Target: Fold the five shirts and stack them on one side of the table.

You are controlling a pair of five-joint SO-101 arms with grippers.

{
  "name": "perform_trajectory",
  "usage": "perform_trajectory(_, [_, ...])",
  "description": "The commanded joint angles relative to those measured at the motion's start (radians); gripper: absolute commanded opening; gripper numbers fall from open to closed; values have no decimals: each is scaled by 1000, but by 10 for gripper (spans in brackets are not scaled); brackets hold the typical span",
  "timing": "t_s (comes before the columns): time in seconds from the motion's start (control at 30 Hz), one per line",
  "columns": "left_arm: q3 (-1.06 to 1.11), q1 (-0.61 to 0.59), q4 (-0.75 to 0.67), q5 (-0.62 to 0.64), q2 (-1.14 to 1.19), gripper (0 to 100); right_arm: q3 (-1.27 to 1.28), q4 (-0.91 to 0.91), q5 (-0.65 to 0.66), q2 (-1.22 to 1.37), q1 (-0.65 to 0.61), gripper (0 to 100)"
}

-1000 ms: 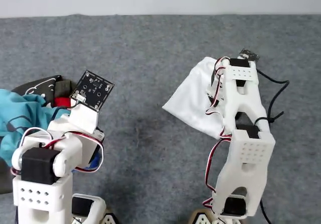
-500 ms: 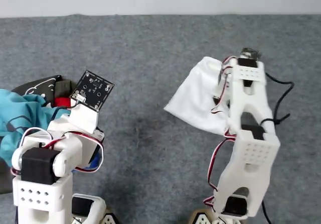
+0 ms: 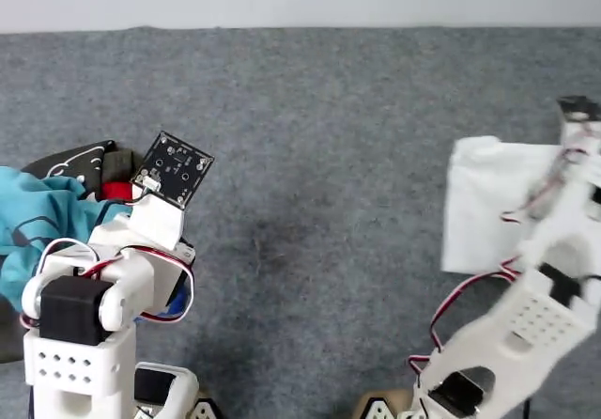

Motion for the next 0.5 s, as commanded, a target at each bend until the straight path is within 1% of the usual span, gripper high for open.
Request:
perform_trajectory(0.0, [-5,-9,-5,-5,-9,15,-20,-82,84,-28,84,9])
perform_trajectory(0.17, [-5,-9,-5,-6,-9,15,-20,-97,118,-5,108,16])
perform_trajectory(0.23, [-5,-9,-5,-8,-9,15,-20,-91,112,-22,108,72])
perform_trajectory(0.37, [-4,-9,-3,-8,-9,15,-20,-30,97,-124,107,244])
perform_trajectory(0.43, [-4,-9,-3,-8,-9,15,-20,15,49,-180,104,284])
perform_trajectory(0.47, [-4,-9,-3,-8,-9,15,-20,38,28,-205,101,288])
